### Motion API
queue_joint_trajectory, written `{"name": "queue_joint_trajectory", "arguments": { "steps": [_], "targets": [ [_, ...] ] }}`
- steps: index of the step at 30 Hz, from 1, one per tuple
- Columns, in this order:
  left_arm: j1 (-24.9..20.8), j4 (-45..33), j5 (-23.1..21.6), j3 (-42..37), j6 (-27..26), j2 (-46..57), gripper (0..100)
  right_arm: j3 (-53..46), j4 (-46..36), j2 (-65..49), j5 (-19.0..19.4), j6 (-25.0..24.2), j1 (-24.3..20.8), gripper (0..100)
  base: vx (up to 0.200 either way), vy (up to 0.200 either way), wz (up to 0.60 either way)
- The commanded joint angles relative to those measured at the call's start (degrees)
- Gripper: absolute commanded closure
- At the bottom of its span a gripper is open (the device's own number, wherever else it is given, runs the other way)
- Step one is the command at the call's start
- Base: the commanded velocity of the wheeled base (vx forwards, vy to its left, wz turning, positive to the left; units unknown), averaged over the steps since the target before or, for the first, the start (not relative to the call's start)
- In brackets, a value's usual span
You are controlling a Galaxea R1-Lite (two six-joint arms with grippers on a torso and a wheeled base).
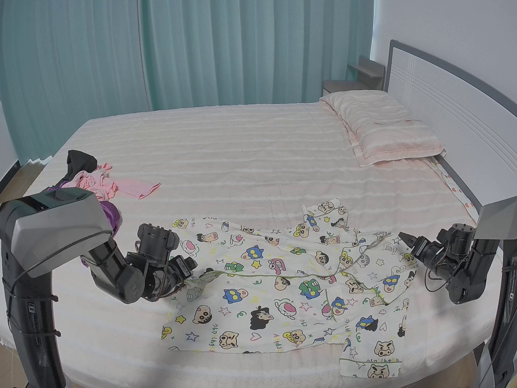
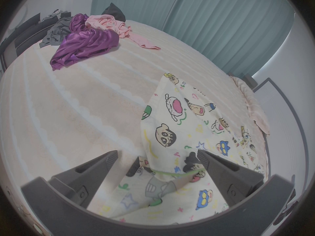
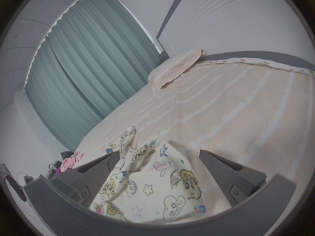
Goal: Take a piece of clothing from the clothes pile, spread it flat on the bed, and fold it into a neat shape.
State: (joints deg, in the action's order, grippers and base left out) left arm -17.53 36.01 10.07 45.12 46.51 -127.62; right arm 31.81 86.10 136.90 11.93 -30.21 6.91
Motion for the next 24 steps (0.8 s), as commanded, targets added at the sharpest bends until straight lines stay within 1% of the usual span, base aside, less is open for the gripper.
{"name": "queue_joint_trajectory", "arguments": {
  "steps": [1,5,6,8,9,10,11,12,16,20,21,24],
  "targets": [
    [-0.84,0.38,-2.34,-7.68,0.07,9.5,0,-2.89,-0.58,-5.33,-0.07,0.06,-1.02,0,0.0,0.0,0.0],
    [-1.63,0.55,-6.11,-13.04,0.34,13.63,0,-6.84,-0.58,-6.82,-0.07,0.06,-1.73,0,0.0,0.0,0.0],
    [-2.33,0.64,-7.08,-14.44,0.69,14.42,0,-9.13,0.03,-7.26,0.11,-0.03,-1.9,0,0.0,0.0,0.0],
    [-2.86,0.73,-7.43,-15.67,1.39,15.04,0,-11.68,0.56,-7.88,0.19,-0.03,-2.25,0,0.0,0.0,0.0],
    [-3.48,1.34,-7.52,-16.38,2.71,15.74,0,-14.84,1.61,-8.93,0.19,-0.38,-2.87,0,0.0,0.0,0.0],
    [-3.48,1.34,-7.52,-16.38,2.71,15.74,0,-14.84,1.61,-8.93,0.19,-0.38,-2.87,0,0.0,0.0,0.0],
    [-4.18,2.84,-7.7,-17.26,4.65,16.27,0,-18.97,3.28,-10.07,0.19,-1.78,-3.48,0,0.0,0.0,0.0],
    [-4.62,3.54,-7.78,-17.7,5.17,16.27,0,-20.56,3.37,-10.69,0.11,-2.05,-3.92,0,0.0,0.0,0.0],
    [-6.38,5.3,-7.7,-19.37,5.61,15.56,0,-25.65,3.37,-12.45,0.37,-3.01,-5.33,0,0.0,0.0,0.0],
    [-7.26,5.3,-7.7,-20.51,5.61,15.39,0,-28.11,3.37,-11.74,1.25,-3.28,-5.95,0,-0.2,0.0,0.0],
    [-7.78,5.21,-7.61,-21.12,5.61,15.12,0,-29.26,3.37,-10.87,2.74,-3.01,-5.95,0,-0.2,0.0,0.0],
    [-8.05,5.21,-7.61,-22.0,5.44,13.89,0,-31.19,3.46,-10.69,3.01,-2.4,-6.38,0,-0.2,0.0,0.0]
  ]
}}
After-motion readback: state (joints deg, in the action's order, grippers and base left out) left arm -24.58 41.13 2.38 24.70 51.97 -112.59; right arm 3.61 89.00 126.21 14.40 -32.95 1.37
